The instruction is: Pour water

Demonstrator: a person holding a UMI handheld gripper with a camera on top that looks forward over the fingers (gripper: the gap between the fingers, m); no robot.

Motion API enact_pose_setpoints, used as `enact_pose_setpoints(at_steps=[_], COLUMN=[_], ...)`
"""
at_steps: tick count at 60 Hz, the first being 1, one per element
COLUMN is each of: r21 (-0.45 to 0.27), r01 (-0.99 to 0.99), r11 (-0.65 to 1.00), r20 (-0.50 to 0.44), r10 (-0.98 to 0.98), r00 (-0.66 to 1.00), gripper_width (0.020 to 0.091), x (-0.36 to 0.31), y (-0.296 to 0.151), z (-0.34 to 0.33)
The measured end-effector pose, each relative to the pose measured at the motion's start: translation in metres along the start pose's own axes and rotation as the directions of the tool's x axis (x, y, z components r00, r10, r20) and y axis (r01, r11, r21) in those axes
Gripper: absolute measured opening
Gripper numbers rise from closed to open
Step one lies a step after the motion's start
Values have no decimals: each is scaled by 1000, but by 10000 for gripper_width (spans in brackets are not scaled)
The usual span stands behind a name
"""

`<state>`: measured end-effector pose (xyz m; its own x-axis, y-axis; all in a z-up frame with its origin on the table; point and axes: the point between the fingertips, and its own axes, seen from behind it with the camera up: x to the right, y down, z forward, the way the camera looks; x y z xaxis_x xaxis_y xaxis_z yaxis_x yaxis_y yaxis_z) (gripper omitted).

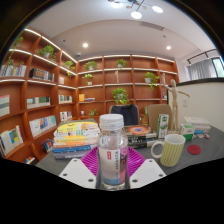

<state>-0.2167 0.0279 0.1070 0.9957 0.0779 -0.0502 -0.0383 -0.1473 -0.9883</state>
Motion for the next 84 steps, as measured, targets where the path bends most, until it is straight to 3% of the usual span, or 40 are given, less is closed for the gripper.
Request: enact_pose_setpoints(at_steps=[8, 15, 30, 40, 46, 59, 78, 84], r21=[-41, -18, 71, 82, 76, 45, 40, 47], r01=[-119, -370, -892, -995, -988, -910, -912, -991], r11=[992, 929, 446, 56, -137, -411, -408, -122], r20=[-49, -53, 56, 168, 180, 234, 173, 120], r10=[117, 369, 891, 983, 976, 890, 902, 986], r00=[992, 928, 450, 69, -121, -391, -396, -116], gripper_width=[361, 363, 362, 362, 361, 362, 361, 379], x=[15, 29, 74, 100, 111, 133, 125, 113], y=[-4, -20, -54, -76, -75, -70, -62, -80], z=[5, 18, 44, 61, 62, 75, 76, 73])
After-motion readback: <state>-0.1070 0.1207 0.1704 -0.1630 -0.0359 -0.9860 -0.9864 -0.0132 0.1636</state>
